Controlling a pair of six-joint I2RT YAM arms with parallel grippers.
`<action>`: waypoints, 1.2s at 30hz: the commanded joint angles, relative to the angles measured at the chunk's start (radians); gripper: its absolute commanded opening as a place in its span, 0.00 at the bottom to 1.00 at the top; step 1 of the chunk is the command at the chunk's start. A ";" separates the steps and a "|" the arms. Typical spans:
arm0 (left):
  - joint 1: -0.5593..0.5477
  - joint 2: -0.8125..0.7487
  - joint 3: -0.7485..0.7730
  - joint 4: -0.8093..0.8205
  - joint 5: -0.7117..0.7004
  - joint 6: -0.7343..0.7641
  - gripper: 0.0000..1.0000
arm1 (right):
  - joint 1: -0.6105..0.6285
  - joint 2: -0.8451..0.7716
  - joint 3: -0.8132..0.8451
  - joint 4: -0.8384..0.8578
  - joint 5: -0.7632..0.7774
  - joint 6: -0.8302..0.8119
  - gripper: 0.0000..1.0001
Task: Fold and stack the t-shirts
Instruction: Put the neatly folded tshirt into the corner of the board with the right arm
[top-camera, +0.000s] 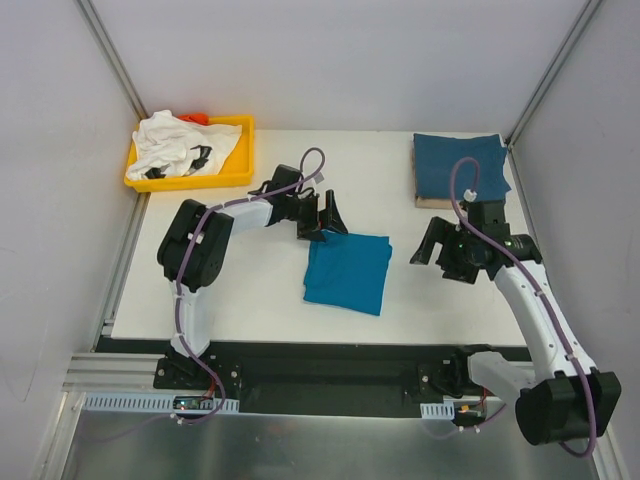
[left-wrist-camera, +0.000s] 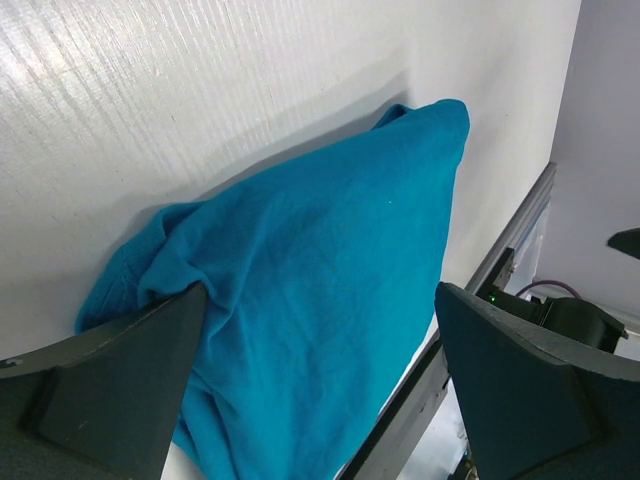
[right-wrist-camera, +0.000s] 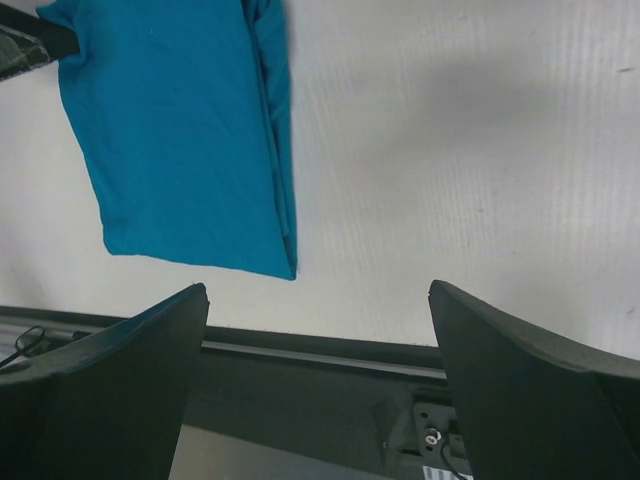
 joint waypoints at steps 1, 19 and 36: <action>0.002 -0.107 0.001 -0.066 0.014 0.029 0.99 | 0.005 0.052 -0.050 0.112 -0.156 0.060 0.96; 0.023 -0.777 -0.295 -0.266 -0.538 0.121 1.00 | 0.267 0.598 0.075 0.249 -0.061 0.094 0.68; 0.027 -0.803 -0.342 -0.272 -0.608 0.103 0.99 | 0.432 0.890 0.226 0.263 0.126 0.123 0.29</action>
